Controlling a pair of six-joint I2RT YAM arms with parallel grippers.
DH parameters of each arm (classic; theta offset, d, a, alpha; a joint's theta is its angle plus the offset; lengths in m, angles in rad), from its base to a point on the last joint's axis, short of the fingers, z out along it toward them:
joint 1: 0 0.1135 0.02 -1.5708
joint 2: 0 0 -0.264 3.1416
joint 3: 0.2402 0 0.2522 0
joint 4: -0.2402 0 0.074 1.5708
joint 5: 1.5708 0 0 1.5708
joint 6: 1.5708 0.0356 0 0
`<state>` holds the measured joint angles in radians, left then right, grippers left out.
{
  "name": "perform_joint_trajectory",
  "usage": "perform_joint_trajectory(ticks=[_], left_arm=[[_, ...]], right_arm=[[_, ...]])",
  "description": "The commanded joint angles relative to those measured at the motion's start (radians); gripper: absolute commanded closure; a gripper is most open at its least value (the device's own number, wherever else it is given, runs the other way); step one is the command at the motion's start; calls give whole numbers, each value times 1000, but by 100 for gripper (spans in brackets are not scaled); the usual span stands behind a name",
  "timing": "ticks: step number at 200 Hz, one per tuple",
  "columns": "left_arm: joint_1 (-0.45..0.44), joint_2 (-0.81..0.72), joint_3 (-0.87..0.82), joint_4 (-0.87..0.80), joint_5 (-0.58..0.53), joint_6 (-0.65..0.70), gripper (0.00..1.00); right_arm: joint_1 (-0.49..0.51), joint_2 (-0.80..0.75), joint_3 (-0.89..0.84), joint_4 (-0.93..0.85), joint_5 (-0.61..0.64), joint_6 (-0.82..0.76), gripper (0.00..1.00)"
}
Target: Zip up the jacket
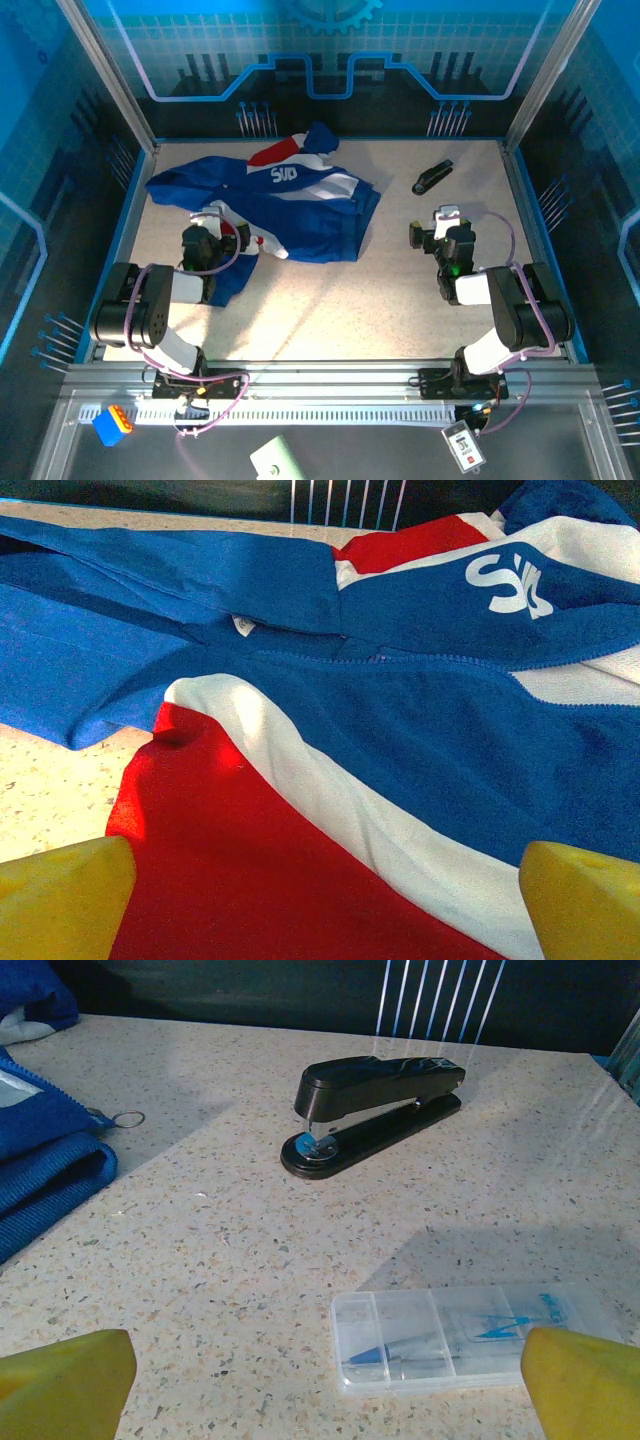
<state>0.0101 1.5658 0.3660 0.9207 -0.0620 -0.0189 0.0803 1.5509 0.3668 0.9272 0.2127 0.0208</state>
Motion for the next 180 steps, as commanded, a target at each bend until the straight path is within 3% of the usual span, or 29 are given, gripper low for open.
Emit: perform_joint_trajectory(ticks=[1, 88, 126, 150, 180], left_arm=[[-5, -15, 20, -1, 19, 19, 1], [-5, -13, 19, 0, 18, 16, 1], [-5, -29, -3, 29, -31, -2, 1], [-9, -111, -4, -41, -25, 10, 1], [-27, -252, 37, -245, -70, -1, 2]], right_arm=[[14, -5, 14, 8, 17, -12, 0], [10, -6, 14, 7, 4, -9, 0], [8, -26, 16, -12, -34, -20, 0], [34, -113, 46, -139, -31, -52, 0], [84, -216, 179, -481, -8, -23, 0]])
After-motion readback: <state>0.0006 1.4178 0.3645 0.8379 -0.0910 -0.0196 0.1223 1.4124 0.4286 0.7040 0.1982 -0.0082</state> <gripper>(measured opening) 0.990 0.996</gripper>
